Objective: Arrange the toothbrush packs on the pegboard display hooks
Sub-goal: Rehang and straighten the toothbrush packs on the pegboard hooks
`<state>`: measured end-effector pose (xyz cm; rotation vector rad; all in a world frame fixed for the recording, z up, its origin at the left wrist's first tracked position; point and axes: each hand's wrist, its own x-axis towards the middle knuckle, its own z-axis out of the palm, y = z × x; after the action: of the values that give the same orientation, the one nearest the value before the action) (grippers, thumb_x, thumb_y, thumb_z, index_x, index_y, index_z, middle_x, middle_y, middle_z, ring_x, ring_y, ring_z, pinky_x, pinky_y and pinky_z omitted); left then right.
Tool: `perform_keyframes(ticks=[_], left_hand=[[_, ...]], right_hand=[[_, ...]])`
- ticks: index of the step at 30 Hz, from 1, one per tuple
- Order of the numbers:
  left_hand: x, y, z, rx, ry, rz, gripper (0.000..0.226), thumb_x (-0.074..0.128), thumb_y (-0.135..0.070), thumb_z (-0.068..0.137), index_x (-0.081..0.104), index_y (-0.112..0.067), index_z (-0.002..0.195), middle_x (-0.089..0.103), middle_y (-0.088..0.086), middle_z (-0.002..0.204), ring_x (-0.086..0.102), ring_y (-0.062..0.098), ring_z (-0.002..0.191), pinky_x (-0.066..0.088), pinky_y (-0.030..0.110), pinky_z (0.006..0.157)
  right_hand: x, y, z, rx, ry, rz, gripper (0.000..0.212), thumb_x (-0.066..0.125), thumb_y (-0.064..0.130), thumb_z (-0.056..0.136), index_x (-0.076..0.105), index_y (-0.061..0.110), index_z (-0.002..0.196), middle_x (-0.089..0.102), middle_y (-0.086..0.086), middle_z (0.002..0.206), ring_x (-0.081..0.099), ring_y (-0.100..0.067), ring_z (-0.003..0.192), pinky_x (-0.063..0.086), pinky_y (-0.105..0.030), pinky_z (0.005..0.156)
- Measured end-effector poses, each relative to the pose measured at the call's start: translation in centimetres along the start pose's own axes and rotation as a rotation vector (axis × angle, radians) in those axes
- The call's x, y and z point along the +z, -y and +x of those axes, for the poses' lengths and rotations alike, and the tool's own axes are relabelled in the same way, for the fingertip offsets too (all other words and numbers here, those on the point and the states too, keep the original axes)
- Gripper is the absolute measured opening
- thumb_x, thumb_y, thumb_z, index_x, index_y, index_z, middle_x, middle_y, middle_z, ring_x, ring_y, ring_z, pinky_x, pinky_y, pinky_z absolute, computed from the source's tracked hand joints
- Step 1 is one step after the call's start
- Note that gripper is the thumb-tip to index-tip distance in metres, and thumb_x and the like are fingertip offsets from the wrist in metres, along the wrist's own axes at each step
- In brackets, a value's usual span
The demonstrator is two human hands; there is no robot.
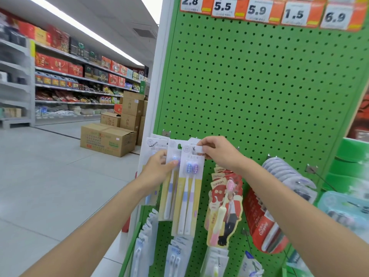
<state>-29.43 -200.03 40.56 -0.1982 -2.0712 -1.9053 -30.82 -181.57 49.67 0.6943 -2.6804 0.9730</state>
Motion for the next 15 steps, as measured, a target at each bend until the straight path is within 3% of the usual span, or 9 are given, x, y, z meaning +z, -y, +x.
perform_keyframes(ticks=[3, 5, 7, 13, 15], left_hand=[[0.0, -0.1, 0.4, -0.037, 0.101, -0.044, 0.022, 0.056, -0.015, 0.099, 0.057, -0.017, 0.121, 0.071, 0.001, 0.115, 0.069, 0.015, 0.100, 0.055, 0.028, 0.079], [-0.1, -0.1, 0.7, -0.053, 0.131, -0.114, 0.022, 0.055, -0.012, 0.099, 0.057, -0.015, 0.121, 0.071, 0.002, 0.115, 0.072, 0.014, 0.093, 0.056, 0.025, 0.068], [-0.2, -0.1, 0.9, -0.056, 0.157, -0.141, 0.024, 0.053, -0.010, 0.100, 0.056, -0.013, 0.123, 0.071, 0.003, 0.116, 0.072, 0.015, 0.093, 0.056, 0.024, 0.066], [-0.3, 0.0, 2.2, -0.060, 0.305, -0.157, 0.034, 0.048, -0.011, 0.102, 0.052, -0.019, 0.135, 0.067, 0.006, 0.125, 0.064, 0.023, 0.116, 0.051, 0.042, 0.099], [-0.1, 0.0, 2.6, -0.069, 0.343, -0.149, 0.036, 0.050, -0.013, 0.101, 0.052, -0.021, 0.137, 0.067, 0.007, 0.125, 0.063, 0.024, 0.118, 0.047, 0.047, 0.104]], right_hand=[[0.0, -0.1, -0.1, 0.002, -0.023, 0.026, 0.020, 0.046, 0.008, 0.100, 0.066, 0.012, 0.101, 0.070, -0.008, 0.098, 0.060, -0.014, 0.078, 0.055, -0.042, 0.084], [0.0, -0.3, -0.3, -0.007, -0.045, 0.038, 0.017, 0.050, 0.010, 0.100, 0.064, 0.014, 0.106, 0.068, -0.005, 0.097, 0.062, -0.013, 0.078, 0.057, -0.042, 0.082], [0.0, -0.5, -0.4, -0.013, -0.066, 0.048, 0.018, 0.052, 0.010, 0.099, 0.060, 0.016, 0.113, 0.066, -0.004, 0.098, 0.064, -0.013, 0.077, 0.057, -0.045, 0.081], [-0.1, -0.8, -0.5, -0.024, -0.091, 0.071, 0.033, 0.057, 0.011, 0.097, 0.055, 0.020, 0.128, 0.064, 0.005, 0.103, 0.069, -0.016, 0.081, 0.057, -0.049, 0.080], [0.0, -0.9, -0.4, -0.031, -0.090, 0.060, 0.032, 0.057, 0.012, 0.097, 0.057, 0.020, 0.128, 0.064, 0.006, 0.105, 0.069, -0.019, 0.084, 0.057, -0.051, 0.079]])
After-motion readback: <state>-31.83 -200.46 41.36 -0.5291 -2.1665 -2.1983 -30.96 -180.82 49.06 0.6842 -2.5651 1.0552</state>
